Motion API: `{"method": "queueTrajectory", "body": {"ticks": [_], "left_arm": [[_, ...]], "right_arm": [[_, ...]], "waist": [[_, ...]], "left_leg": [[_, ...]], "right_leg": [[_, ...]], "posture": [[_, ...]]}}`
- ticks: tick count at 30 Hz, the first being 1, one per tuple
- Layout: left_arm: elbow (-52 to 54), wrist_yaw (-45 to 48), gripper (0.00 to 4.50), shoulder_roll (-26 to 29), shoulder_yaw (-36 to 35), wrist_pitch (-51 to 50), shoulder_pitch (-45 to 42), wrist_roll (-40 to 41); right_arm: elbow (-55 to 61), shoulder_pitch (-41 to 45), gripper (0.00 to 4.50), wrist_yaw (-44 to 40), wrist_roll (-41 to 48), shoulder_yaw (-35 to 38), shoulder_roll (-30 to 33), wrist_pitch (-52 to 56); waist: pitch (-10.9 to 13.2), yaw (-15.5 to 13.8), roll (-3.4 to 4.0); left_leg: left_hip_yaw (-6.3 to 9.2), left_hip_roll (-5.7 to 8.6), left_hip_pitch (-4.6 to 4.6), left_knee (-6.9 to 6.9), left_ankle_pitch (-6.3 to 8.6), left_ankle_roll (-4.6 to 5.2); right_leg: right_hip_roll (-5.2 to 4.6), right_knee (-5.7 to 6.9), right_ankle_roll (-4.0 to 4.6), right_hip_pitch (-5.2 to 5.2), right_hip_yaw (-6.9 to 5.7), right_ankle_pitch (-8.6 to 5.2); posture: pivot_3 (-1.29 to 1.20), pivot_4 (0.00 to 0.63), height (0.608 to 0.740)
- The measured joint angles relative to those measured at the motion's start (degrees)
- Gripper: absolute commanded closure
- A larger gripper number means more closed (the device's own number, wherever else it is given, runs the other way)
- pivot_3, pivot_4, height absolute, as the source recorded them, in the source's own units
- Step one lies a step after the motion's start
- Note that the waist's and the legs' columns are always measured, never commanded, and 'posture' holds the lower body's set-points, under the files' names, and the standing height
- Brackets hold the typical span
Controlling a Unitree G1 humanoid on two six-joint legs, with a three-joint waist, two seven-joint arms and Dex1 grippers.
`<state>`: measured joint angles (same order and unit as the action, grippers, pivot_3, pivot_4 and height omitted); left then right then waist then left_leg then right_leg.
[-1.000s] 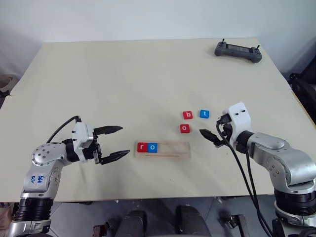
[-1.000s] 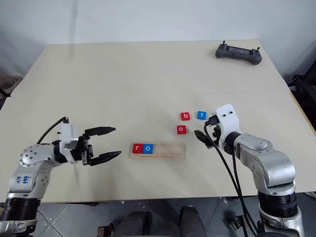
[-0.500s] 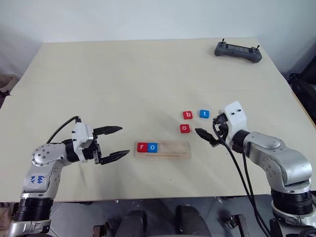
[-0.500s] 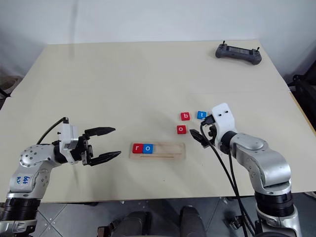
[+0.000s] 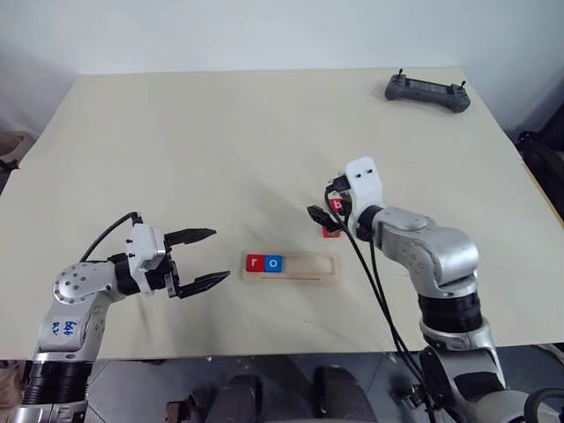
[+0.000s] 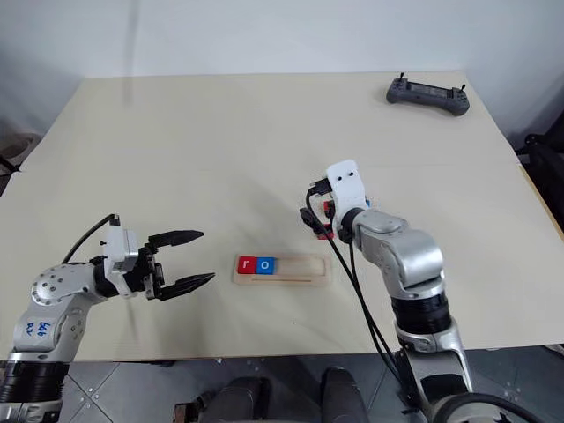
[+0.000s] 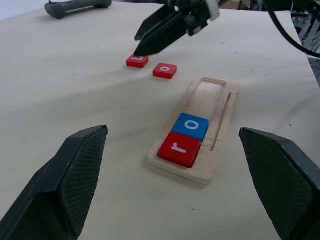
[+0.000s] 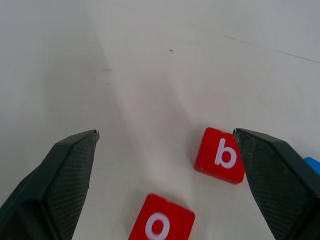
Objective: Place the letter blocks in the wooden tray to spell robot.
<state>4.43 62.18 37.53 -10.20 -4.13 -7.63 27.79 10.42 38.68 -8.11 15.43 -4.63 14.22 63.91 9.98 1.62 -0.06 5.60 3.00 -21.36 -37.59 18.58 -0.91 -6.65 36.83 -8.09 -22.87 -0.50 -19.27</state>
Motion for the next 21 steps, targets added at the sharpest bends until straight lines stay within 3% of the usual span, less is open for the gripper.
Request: {"method": "queueTrajectory", "body": {"ticks": [16,21], "left_arm": [[3.51,-1.54,0.03,0.00,-0.39,-0.86,1.57,0.06],[3.79,-1.55,0.00,-0.01,-0.39,-0.92,1.59,0.08]], "right_arm": [[-8.21,0.65,0.00,4.11,-4.21,3.29,-6.00,-1.55],[-10.49,2.08,1.25,5.58,-4.84,5.34,-7.18,-1.64]], "waist": [[0.00,0.25,0.01],[0.00,0.26,0.01]], "left_leg": [[-0.04,-0.05,0.00,0.06,-0.01,-0.01],[-0.05,-0.05,0.00,0.05,-0.01,-0.02]], "right_leg": [[0.06,0.08,0.00,-0.11,0.02,0.00],[0.06,0.10,0.00,-0.11,0.03,0.00]], "posture": [[0.00,0.150,0.740],[0.00,0.150,0.740]]}}
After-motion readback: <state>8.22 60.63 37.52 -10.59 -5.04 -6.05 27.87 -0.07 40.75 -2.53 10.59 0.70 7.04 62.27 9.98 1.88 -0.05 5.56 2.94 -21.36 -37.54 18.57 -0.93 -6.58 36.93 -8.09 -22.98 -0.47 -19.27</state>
